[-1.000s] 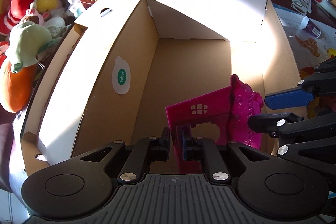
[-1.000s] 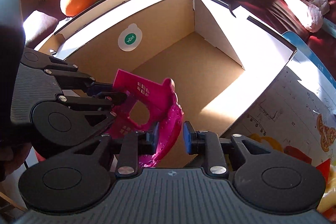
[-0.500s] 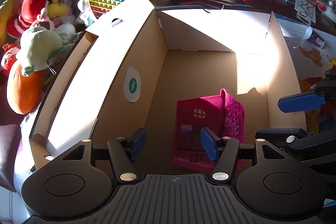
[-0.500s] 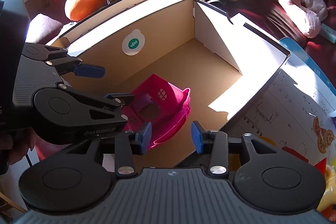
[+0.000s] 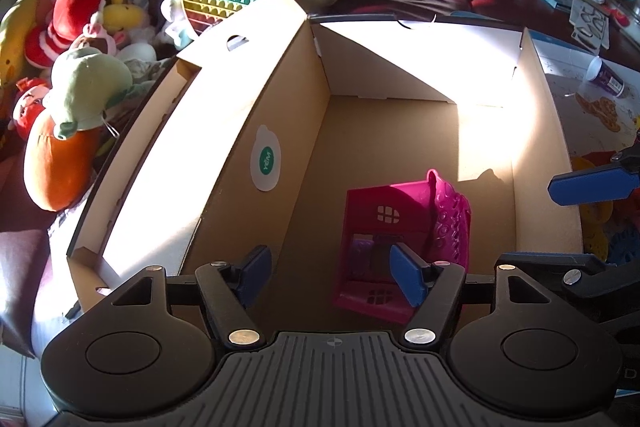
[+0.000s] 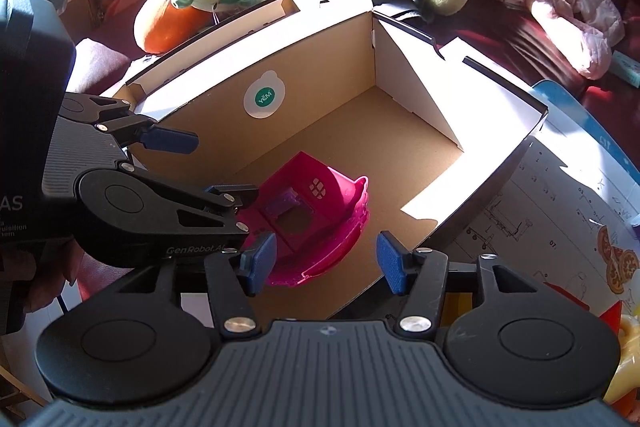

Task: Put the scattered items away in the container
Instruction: 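Lower the pink house into the box and open the left tool, then move the left tool back to the yellow star toy on the sheet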

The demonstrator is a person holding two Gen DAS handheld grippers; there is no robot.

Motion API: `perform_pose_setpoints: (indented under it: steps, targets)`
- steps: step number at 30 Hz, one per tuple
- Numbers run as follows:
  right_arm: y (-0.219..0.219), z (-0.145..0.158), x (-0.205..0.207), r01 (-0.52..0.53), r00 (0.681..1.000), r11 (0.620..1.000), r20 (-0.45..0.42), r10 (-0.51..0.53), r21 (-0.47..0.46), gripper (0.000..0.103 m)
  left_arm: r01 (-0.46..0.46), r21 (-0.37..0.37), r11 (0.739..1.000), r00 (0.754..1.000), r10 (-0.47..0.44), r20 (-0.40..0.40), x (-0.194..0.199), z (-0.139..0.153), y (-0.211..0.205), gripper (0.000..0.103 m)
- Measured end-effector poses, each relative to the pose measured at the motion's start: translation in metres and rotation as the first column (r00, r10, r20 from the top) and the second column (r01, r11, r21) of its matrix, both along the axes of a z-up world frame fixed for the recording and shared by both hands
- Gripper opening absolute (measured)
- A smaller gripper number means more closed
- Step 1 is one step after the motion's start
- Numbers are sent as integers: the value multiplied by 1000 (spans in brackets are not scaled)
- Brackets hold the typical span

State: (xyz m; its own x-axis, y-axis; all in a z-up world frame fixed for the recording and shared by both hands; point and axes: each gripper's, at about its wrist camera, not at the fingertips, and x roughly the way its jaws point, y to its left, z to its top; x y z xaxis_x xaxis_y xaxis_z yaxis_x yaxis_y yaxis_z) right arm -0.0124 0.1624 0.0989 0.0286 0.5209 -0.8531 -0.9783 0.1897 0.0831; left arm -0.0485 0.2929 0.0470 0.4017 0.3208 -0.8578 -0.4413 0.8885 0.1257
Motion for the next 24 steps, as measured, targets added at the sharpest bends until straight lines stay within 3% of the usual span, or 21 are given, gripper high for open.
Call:
perform_pose_setpoints:
  steps: [4, 7, 10, 16, 21, 24]
  targets:
    - [-6, 6, 1, 5, 1000, 1000, 3, -5, 24, 66, -9, 2, 1000, 1000, 9, 13, -1, 5, -2, 83]
    - [-14, 14, 3, 9, 1000, 999, 26, -10, 42, 77, -14, 13, 1000, 999, 13, 29, -1, 14, -5, 84]
    - [-27, 23, 13, 31, 999, 997, 30, -33, 66, 77, -7, 38, 999, 998, 5, 57, 0, 27, -12, 90]
    - [-64, 47, 49, 125, 989, 985, 63, -134, 122, 82, 37, 92, 995, 990, -48, 130, 12, 59, -40, 91]
    - [-108, 50, 87, 239, 964, 963, 91, -251, 124, 85, 146, 102, 984, 968, -164, 192, 25, 79, -85, 93]
    - [-134, 37, 104, 307, 946, 947, 78, -315, 95, 85, 249, 108, 963, 944, -266, 193, 33, 80, -123, 93]
